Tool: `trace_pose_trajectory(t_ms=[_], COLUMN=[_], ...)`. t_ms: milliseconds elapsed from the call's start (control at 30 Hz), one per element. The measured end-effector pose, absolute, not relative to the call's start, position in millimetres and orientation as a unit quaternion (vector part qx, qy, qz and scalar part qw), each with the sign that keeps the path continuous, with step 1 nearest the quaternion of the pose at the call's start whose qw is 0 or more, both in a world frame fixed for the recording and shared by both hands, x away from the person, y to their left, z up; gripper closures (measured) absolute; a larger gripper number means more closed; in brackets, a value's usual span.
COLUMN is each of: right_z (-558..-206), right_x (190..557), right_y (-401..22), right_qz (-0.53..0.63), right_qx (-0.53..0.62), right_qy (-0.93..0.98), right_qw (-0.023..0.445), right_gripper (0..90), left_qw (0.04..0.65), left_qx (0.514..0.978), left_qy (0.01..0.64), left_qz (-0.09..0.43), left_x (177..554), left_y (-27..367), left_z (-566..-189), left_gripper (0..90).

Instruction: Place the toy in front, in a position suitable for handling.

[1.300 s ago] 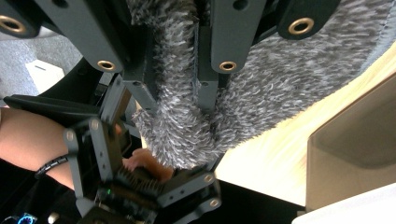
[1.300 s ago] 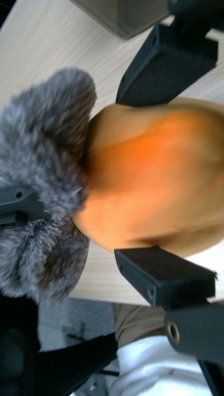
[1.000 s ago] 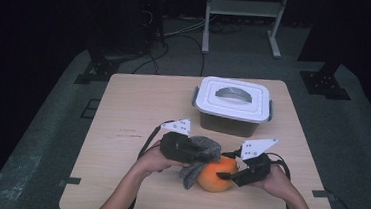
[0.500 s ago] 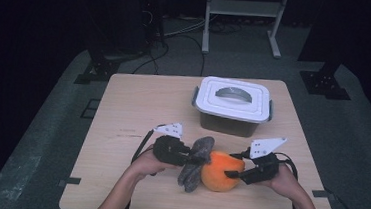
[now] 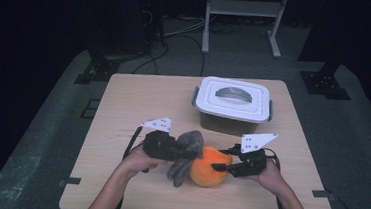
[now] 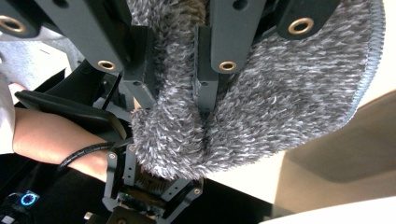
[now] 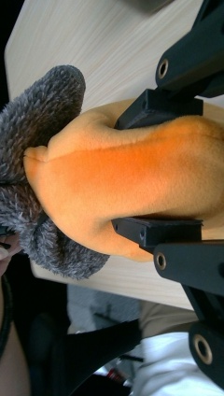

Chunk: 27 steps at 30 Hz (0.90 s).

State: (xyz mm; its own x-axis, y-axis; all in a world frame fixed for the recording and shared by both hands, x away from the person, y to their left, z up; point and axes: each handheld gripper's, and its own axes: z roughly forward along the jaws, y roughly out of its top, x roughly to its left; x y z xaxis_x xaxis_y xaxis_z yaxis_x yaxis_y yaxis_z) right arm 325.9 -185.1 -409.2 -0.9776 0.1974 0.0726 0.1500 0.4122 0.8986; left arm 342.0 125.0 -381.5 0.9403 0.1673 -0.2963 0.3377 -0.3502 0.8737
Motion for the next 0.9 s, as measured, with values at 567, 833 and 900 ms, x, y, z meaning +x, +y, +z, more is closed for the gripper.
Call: trace_pose_trajectory(t_ms=[567, 833, 900], right_z=[-421, -416, -410], right_x=[337, 324, 319], right_y=[-170, -185, -184], right_qz=[0.505, 0.469, 0.456], right_qx=[0.103, 0.123, 0.115], right_qy=[0.857, 0.874, 0.881], right_qw=[0.017, 0.036, 0.053], right_gripper=[45.9, 31.4, 27.9], left_qw=[0.549, 0.537, 0.534], left_qx=[0.819, 0.830, 0.832], left_qy=[0.152, 0.134, 0.131], left_qz=[-0.073, -0.069, -0.069], left_x=[340, 342, 343], left_y=[127, 100, 98], left_z=[-386, -385, -385], left_gripper=[73.8, 73.5, 73.5])
